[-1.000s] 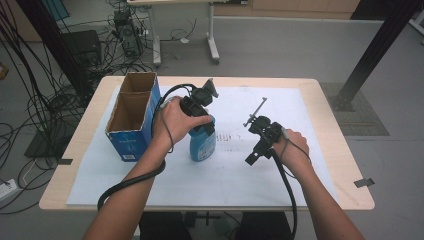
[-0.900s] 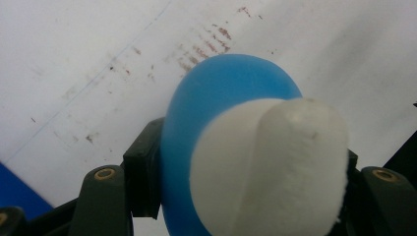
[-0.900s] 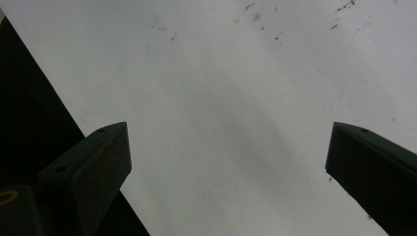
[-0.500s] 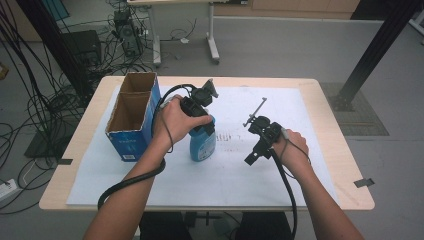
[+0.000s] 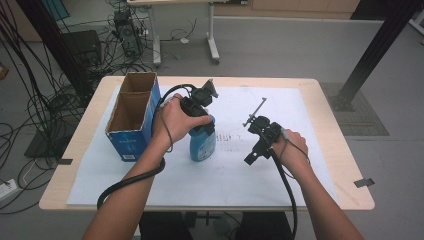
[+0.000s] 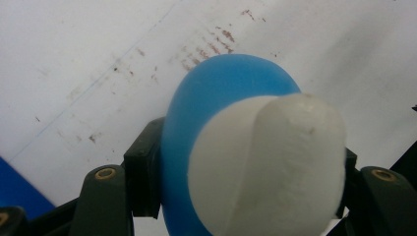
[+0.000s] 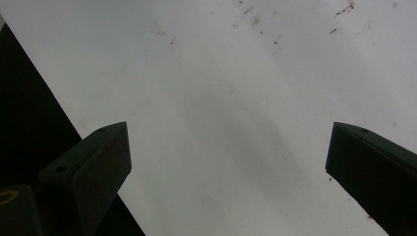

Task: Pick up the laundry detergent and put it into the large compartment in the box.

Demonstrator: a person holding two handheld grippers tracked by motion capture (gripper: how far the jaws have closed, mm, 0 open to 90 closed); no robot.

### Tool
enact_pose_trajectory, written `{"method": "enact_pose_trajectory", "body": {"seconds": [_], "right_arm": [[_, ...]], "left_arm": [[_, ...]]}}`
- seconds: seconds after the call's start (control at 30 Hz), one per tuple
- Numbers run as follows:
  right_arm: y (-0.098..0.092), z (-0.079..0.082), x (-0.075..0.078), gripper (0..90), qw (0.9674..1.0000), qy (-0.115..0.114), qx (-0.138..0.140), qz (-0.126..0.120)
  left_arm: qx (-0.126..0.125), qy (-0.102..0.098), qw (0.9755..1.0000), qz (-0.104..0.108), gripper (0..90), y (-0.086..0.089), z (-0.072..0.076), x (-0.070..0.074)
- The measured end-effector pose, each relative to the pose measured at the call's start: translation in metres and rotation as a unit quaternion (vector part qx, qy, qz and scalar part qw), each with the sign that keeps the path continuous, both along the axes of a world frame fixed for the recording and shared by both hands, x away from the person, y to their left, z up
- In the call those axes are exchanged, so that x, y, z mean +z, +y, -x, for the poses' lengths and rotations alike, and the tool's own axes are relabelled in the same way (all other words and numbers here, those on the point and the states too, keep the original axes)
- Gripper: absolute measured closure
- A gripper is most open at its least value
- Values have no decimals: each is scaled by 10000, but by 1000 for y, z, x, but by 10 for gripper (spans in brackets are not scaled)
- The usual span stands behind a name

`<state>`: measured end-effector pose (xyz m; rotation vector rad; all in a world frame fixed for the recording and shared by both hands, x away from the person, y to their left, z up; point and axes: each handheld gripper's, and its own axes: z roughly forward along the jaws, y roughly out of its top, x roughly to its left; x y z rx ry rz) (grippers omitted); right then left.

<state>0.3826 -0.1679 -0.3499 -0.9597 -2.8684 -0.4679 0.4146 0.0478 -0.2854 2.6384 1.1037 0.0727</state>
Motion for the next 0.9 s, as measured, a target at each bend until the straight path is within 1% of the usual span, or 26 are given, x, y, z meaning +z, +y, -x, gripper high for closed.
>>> {"method": "enact_pose_trajectory", "body": {"seconds": [0.33, 0.67, 0.9], "right_arm": [[0, -1, 0, 31, 10000, -48, -57, -14], [1, -1, 1, 33, 9998, -197, -52, -6], [1, -2, 1, 33, 9999, -156, -59, -31]], "left_arm": [[-9, -22, 10000, 0, 371, 0, 1, 0], [-8, -38, 10000, 8, 371, 0, 1, 0], [-8, -42, 10000, 8, 370, 0, 1, 0]]}}
